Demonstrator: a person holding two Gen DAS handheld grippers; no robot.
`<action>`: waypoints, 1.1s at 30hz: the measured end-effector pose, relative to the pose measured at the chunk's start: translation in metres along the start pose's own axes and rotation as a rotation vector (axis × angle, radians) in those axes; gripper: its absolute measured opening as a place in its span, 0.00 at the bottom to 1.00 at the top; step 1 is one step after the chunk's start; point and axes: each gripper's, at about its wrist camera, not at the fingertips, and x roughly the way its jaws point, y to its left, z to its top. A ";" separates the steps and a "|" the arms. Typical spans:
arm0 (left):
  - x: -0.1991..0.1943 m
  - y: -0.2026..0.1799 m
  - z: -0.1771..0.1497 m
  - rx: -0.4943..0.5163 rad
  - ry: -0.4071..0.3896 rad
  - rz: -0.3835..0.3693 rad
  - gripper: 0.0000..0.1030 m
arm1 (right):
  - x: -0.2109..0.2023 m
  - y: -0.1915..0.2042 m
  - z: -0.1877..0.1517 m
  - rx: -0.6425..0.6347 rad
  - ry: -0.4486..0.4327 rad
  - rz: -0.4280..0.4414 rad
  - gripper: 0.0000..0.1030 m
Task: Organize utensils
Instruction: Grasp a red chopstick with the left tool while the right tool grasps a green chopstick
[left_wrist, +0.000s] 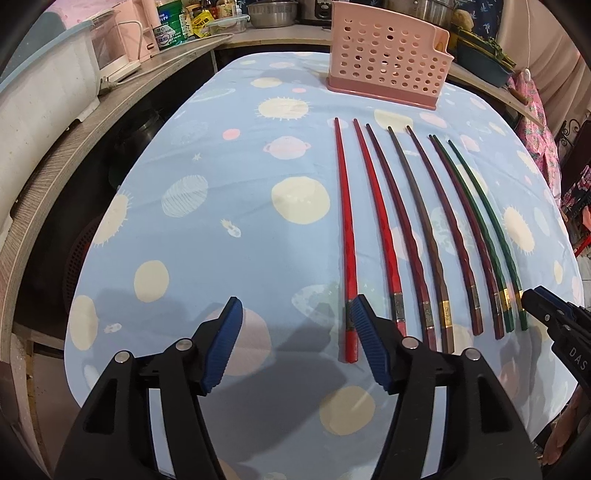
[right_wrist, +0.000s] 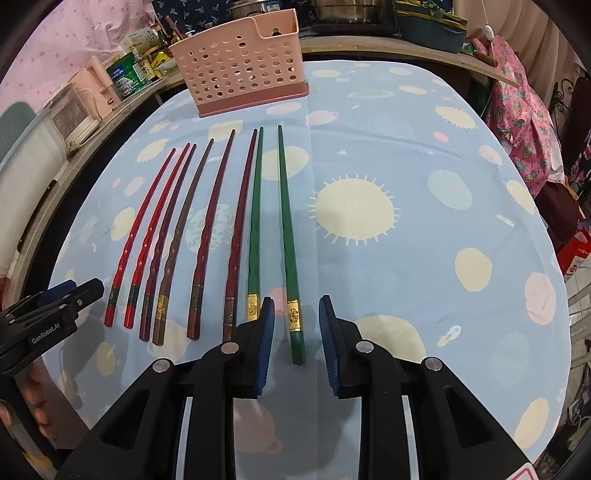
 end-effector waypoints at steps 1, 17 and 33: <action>0.001 -0.001 -0.001 0.000 0.002 0.000 0.59 | 0.001 0.000 0.000 -0.001 0.003 0.000 0.22; 0.012 -0.007 -0.006 0.012 0.032 -0.012 0.59 | 0.011 -0.001 -0.002 -0.008 0.027 -0.013 0.10; 0.007 -0.009 -0.011 0.031 0.020 -0.028 0.35 | 0.011 -0.001 -0.001 -0.016 0.023 -0.019 0.08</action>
